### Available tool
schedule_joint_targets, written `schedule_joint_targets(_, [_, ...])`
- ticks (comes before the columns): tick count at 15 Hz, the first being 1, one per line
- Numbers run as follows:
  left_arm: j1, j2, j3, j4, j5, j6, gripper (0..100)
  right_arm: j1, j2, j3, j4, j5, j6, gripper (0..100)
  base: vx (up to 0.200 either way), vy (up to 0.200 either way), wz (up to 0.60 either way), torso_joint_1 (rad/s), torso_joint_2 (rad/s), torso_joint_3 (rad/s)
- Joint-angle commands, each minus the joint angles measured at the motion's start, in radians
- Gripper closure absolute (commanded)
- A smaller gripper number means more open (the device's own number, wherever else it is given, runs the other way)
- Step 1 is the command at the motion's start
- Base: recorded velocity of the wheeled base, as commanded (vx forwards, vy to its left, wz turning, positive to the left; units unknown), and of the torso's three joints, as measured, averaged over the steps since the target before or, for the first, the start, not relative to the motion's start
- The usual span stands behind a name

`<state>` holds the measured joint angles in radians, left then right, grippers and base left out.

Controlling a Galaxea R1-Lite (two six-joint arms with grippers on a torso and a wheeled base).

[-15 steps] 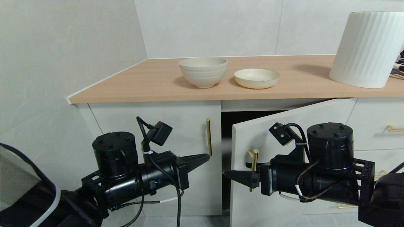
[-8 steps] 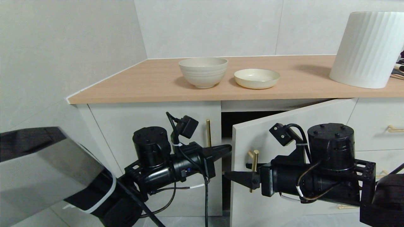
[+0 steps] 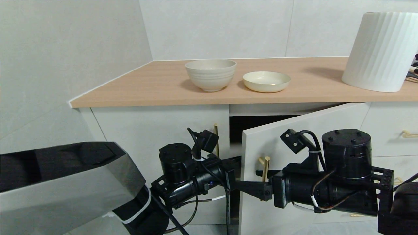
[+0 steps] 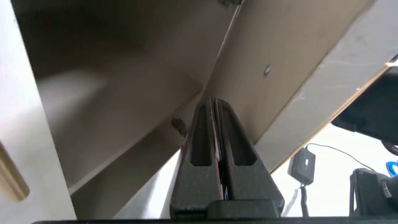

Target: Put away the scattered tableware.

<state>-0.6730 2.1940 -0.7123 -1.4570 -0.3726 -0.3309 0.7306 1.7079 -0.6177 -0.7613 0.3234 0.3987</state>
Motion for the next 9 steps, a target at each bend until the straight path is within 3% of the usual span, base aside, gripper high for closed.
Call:
schedule_joint_targets(1, [-0.007, 0.012, -0.006, -0.016, -0.003, 0.0, 100, -0.02, -0.017, 0.018, -0.001, -0.009, -0.026, 0, 0.0, 0.0, 0.0, 0.0, 0.0, 0.0])
schedule_joint_targets(9, [-0.017, 0.016, -0.026, -0.017, -0.003, -0.002, 100, -0.089, -0.016, 0.036, 0.005, -0.012, -0.101, 0, 0.0, 0.0, 0.0, 0.0, 0.0, 0.0])
